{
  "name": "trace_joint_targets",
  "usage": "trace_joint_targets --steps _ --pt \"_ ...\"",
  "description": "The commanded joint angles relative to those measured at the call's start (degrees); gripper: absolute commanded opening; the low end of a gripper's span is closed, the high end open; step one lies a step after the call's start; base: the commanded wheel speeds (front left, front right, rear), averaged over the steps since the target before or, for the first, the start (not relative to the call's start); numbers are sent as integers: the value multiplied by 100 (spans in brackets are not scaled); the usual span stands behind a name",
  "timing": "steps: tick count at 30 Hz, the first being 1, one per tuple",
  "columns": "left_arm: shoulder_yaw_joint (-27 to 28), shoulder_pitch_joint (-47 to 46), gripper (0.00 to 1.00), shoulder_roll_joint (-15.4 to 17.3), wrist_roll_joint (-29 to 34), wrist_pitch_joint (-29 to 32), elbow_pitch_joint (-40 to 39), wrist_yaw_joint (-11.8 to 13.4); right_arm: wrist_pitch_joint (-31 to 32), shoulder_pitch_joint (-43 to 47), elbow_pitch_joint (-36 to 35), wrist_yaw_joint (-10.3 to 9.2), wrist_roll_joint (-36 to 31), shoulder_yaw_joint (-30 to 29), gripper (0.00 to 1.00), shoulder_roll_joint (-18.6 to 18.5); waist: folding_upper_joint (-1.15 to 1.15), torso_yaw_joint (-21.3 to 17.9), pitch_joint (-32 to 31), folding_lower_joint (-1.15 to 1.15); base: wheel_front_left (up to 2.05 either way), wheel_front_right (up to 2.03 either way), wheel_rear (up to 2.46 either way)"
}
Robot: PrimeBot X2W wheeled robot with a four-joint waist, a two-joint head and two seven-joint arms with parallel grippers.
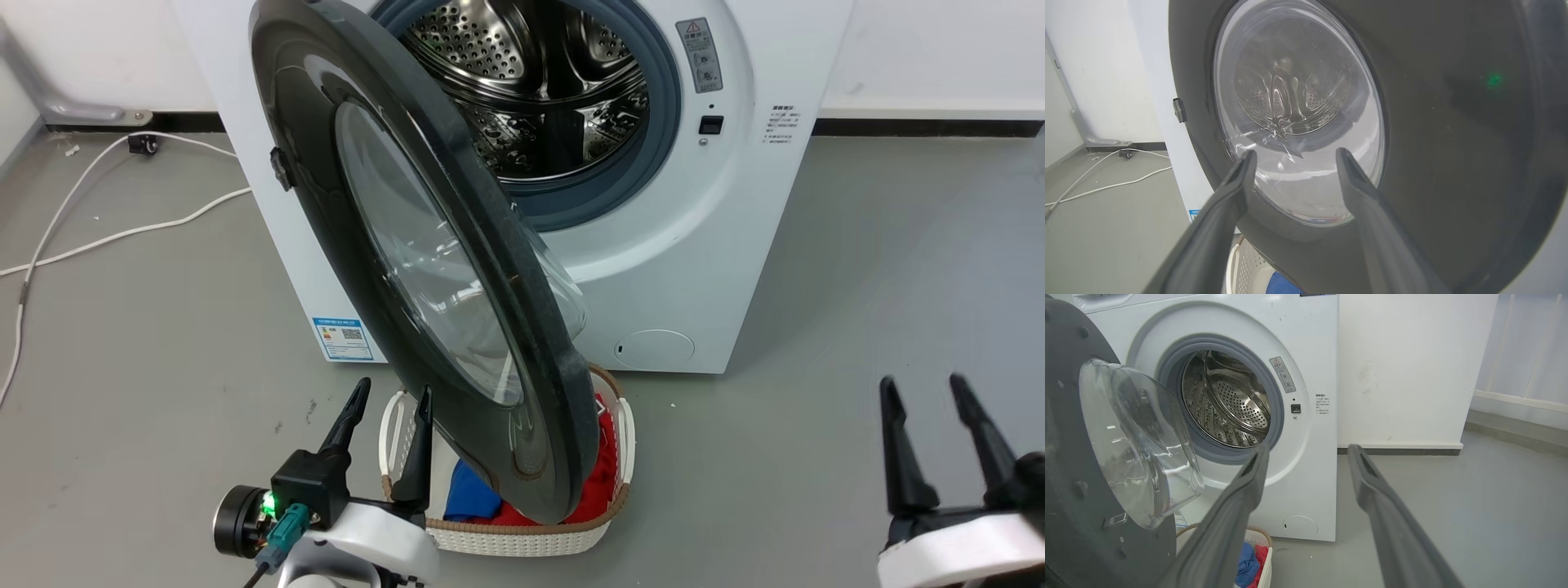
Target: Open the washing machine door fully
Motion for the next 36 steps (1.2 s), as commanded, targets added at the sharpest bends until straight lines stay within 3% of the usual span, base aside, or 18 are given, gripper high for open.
trace_joint_targets --steps 1,8,26,27,28,29,36 --pt "25 63 100 33 21 -14 -15 20 -12 62 29 -1 -47 4 100 24 0 6 -5 0 0 0 0" --pt "57 85 100 62 43 -14 24 -21 -233 160 482 -1 -284 132 100 148 0 25 -48 0 0 0 0" --pt "40 11 100 118 20 -14 123 -42 -435 187 693 -1 -323 253 100 168 0 -37 -92 0 0 0 0" --pt "41 14 80 118 7 -14 136 -43 -444 194 699 -1 -315 252 100 169 0 -38 -92 0 0 0 0" --pt "38 16 33 117 2 -14 150 -45 -456 203 706 -1 -313 249 100 165 0 -39 -95 0 0 0 0" --pt "39 18 0 114 -25 -14 161 -56 -455 213 709 -1 -314 249 100 163 0 -40 -98 0 0 0 0" --pt "65 -107 0 107 -153 -14 130 -77 -459 204 742 -1 -289 252 100 170 0 -46 -94 0 0 0 0"
